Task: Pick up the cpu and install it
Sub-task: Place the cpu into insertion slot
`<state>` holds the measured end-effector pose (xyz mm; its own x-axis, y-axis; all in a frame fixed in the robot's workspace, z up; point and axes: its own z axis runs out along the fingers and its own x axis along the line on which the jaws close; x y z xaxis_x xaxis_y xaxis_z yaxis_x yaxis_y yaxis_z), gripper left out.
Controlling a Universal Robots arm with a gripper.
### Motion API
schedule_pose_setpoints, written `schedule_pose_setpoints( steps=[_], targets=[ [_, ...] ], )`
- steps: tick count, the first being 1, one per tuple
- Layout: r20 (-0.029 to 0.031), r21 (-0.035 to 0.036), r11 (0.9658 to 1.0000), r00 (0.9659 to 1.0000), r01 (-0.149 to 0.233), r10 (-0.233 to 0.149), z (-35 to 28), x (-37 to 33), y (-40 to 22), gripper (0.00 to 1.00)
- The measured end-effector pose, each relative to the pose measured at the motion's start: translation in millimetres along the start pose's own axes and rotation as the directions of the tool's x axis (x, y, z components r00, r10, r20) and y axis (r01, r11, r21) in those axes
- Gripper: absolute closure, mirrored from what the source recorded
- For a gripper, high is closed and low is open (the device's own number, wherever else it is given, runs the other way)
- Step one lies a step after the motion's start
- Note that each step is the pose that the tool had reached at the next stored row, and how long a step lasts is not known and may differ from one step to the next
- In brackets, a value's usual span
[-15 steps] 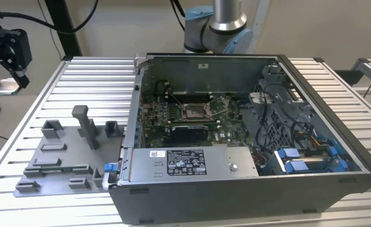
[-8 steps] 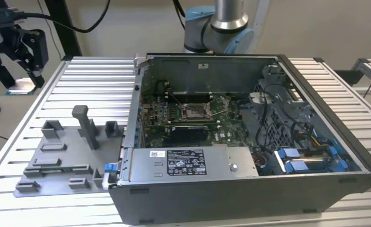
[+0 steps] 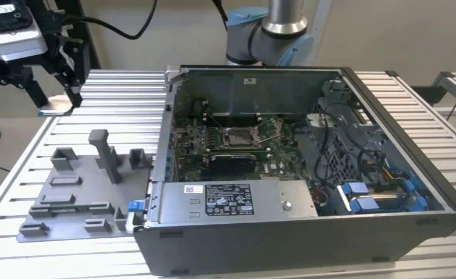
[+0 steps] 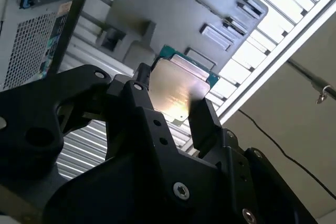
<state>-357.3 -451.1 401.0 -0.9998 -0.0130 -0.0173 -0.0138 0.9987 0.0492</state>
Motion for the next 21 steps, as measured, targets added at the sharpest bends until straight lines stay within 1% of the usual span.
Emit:
schedule_pose_setpoints(
  steps=[14,21],
  targets=[
    [0.0001,0.0,1.0,1.0,0.0,0.0,1.2,-63.6,0.8,1.0],
    [0.0,0.0,1.0,1.0,0.0,0.0,1.6,-89.1,0.8,1.0]
  ],
)
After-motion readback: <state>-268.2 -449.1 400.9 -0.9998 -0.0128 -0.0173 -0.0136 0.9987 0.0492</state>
